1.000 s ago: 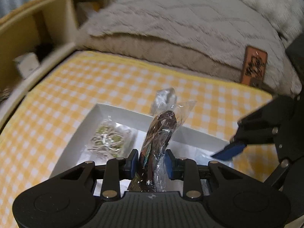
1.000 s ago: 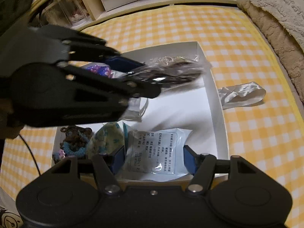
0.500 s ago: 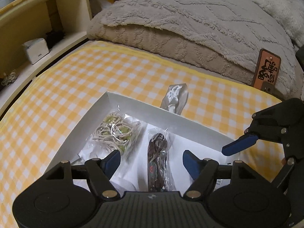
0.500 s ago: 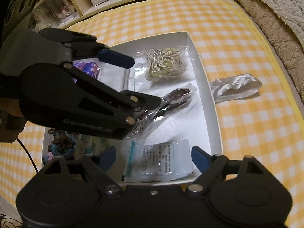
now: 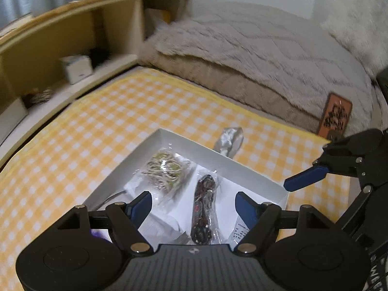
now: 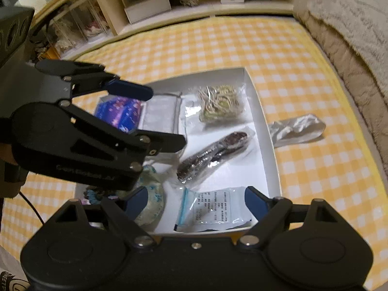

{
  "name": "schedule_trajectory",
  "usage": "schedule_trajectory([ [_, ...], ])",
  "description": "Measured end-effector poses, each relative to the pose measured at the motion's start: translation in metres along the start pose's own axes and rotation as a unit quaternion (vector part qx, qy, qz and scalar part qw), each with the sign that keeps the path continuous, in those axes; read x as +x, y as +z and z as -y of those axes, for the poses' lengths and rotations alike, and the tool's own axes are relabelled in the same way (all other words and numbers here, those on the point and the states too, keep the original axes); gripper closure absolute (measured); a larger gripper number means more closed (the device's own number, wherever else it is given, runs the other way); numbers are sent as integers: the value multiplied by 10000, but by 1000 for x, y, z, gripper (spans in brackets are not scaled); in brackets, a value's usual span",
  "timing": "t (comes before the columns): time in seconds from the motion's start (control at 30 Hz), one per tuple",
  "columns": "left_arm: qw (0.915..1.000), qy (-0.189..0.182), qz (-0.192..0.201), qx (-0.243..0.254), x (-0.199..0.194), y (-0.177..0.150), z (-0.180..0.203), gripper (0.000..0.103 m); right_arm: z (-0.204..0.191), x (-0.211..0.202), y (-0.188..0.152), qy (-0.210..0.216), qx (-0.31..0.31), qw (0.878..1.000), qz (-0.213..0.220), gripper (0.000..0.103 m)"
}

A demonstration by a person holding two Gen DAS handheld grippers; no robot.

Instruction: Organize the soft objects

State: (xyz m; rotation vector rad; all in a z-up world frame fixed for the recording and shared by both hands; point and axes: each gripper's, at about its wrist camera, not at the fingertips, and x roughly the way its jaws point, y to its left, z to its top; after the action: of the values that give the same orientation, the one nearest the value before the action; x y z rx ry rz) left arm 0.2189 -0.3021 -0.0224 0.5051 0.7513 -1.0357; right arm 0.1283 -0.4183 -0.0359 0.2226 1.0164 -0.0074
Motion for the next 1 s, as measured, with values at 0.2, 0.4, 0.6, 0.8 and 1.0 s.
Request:
schedule_trajectory([
  [0.2, 9967, 431, 294, -617, -47, -17, -6, 15, -8, -33, -3, 62, 9, 9992, 397, 15],
  [0.4, 9875, 836, 549, -1219, -95, -40, -10, 6, -18, -60, -8, 134, -2, 9968, 788, 15],
  [0.6, 9722, 1308, 932, -1702, -141, -63, -1, 1, -30, -87, -15, 210, -108, 9918, 1252, 8],
  [0.8, 9487, 1843, 1150, -2298, -182, -85, 15, 1, -38, -112, -29, 255, -183, 9843, 1735, 0],
  [1.0, 9301, 2281, 1180, -2628, -210, -111, 35, 0, -52, -134, -50, 236, -414, 9753, 2157, 0],
])
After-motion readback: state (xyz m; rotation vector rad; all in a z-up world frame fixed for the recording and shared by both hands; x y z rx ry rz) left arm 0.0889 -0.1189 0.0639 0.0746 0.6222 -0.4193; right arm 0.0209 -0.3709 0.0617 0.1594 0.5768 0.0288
